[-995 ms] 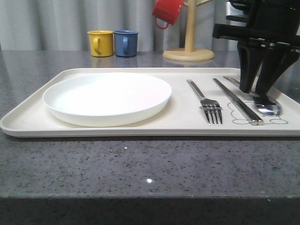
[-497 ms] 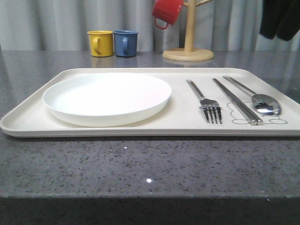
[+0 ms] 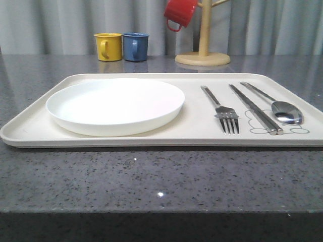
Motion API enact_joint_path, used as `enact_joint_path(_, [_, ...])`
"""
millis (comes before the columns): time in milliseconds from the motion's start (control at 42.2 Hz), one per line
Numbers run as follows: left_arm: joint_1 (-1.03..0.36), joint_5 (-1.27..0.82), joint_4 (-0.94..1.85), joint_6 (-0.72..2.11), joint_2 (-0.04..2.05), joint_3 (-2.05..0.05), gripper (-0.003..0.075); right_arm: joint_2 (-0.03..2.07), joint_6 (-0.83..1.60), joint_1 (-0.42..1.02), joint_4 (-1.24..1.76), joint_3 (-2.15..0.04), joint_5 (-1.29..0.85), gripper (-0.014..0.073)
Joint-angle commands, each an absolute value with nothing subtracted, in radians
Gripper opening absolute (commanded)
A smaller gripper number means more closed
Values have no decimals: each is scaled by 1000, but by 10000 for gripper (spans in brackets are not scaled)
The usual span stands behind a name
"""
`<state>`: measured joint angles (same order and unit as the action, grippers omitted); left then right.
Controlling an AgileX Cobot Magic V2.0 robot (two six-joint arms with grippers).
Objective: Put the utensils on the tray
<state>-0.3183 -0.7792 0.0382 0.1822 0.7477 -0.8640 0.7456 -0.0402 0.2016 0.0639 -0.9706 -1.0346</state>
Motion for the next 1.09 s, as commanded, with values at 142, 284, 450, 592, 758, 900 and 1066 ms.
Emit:
enact_joint_path(142, [-325, -705, 41, 173, 742, -888, 333, 465, -27, 203, 51, -851, -940, 290])
enact_joint_path(284, [-325, -705, 41, 173, 742, -888, 333, 383, -27, 203, 51, -820, -942, 290])
enact_joint_path(450, [-325, -705, 41, 173, 742, -888, 333, 373, -27, 203, 51, -819, -946, 290])
enact_joint_path(592, [-325, -705, 41, 173, 742, -888, 333, 373, -27, 203, 51, -819, -946, 276])
enact_joint_path(758, [-325, -703, 41, 173, 742, -888, 332, 373, -27, 203, 51, -819, -946, 109])
enact_joint_path(900, [-325, -703, 41, 173, 742, -888, 230, 373, -27, 203, 51, -819, -946, -70])
enact_joint_path(1066, [-325, -703, 41, 173, 742, -888, 19, 373, -27, 203, 51, -819, -957, -67])
